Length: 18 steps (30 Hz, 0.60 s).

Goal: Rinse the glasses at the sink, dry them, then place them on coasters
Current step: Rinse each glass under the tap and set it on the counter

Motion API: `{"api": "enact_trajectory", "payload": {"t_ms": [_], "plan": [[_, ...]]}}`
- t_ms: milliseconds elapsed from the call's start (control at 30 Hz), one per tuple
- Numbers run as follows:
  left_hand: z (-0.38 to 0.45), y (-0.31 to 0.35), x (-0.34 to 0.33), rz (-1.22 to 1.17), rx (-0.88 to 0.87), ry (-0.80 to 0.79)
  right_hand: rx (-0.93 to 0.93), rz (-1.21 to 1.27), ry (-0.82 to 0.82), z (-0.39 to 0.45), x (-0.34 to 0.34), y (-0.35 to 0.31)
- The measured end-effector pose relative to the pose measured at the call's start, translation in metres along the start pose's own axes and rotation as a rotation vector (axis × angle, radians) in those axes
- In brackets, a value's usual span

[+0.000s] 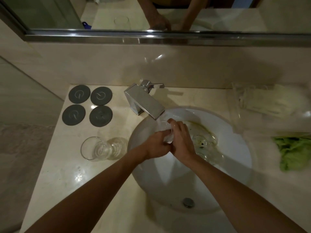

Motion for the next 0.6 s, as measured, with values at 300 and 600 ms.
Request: {"api": "enact_trajectory", "payload": {"t_ms": [300,600], "plan": [[0.004,0.004,-0.006,0.165,0.044,-0.203,0.115,-0.094,-0.069,0.007,0.008,0.005],[-0.001,-0.008,0.0,0.549,-0.047,-0.174,0.211,-0.127,-0.12,0.012,0.011,0.003]]}}
Point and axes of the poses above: each hand's wrist, its own z-axis towards the middle knuckle, its own x-axis out of the back of the hand, y = z × x, the point moved 5 cm from there along z, towards the middle knuckle, and after that the axes turned 12 degrees about -z, right-handed, at the moved point
